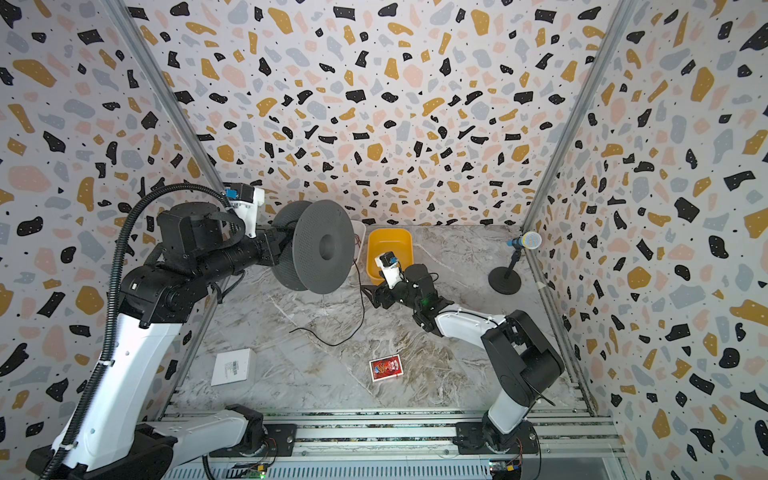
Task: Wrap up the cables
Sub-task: 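Pull the cable down and under the spool toward the robot with the right gripper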
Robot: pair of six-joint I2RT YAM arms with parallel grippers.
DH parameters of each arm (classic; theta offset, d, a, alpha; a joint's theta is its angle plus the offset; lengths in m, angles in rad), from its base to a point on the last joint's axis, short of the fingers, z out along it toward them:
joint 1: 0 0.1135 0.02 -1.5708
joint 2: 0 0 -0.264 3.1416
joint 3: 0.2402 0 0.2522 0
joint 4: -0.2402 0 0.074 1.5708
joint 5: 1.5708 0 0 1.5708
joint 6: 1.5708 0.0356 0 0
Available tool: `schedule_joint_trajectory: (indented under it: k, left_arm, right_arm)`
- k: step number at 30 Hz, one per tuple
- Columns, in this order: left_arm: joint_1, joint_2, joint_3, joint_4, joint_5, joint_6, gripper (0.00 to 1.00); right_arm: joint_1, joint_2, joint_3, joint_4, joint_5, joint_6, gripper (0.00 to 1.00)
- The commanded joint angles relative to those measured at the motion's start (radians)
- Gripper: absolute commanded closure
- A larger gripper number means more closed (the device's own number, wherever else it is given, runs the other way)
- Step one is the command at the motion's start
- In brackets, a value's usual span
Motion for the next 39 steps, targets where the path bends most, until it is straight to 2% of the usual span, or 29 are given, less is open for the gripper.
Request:
schedule_joint_trajectory:
  k: [1, 14, 17, 23, 26, 28, 31, 33, 39]
  left_arm:
    - [-0.002, -0.015, 0.025, 0.097, 0.008, -0.016, 1.0]
    - [-0.001, -0.005, 0.018, 0.1, 0.013, -0.018, 1.0]
    - [0.0, -0.002, 0.015, 0.102, 0.015, -0.018, 1.0]
    - [-0.001, -0.003, 0.01, 0.103, 0.009, -0.014, 1.0]
    - [0.0, -0.001, 0.004, 0.103, 0.0, -0.013, 1.0]
    - [0.001, 0.002, -0.006, 0.108, -0.015, -0.015, 1.0]
    - [0.002, 0.013, -0.024, 0.128, -0.034, -0.032, 1.0]
    - [0.005, 0.018, -0.039, 0.149, -0.076, -0.05, 1.0]
    - [0.01, 0.027, -0.141, 0.266, -0.289, -0.104, 1.0]
  right_arm:
    - [-0.003, 0.052, 0.064, 0.093, -0.043, 0.038, 0.21]
    - [0.0, 0.304, 0.101, 0.382, -0.187, 0.248, 0.3]
    - [0.002, 0.352, 0.119, 0.426, -0.202, 0.293, 0.35]
    - [0.011, 0.426, 0.164, 0.469, -0.214, 0.341, 0.5]
    - [0.024, 0.441, 0.173, 0.487, -0.221, 0.354, 0.68]
    - [0.036, 0.434, 0.165, 0.476, -0.204, 0.354, 0.81]
    - [0.063, 0.403, 0.14, 0.442, -0.173, 0.326, 0.91]
    - [0.082, 0.355, 0.122, 0.342, -0.108, 0.275, 0.99]
    - [0.161, 0.195, 0.034, 0.156, 0.073, 0.089, 1.0]
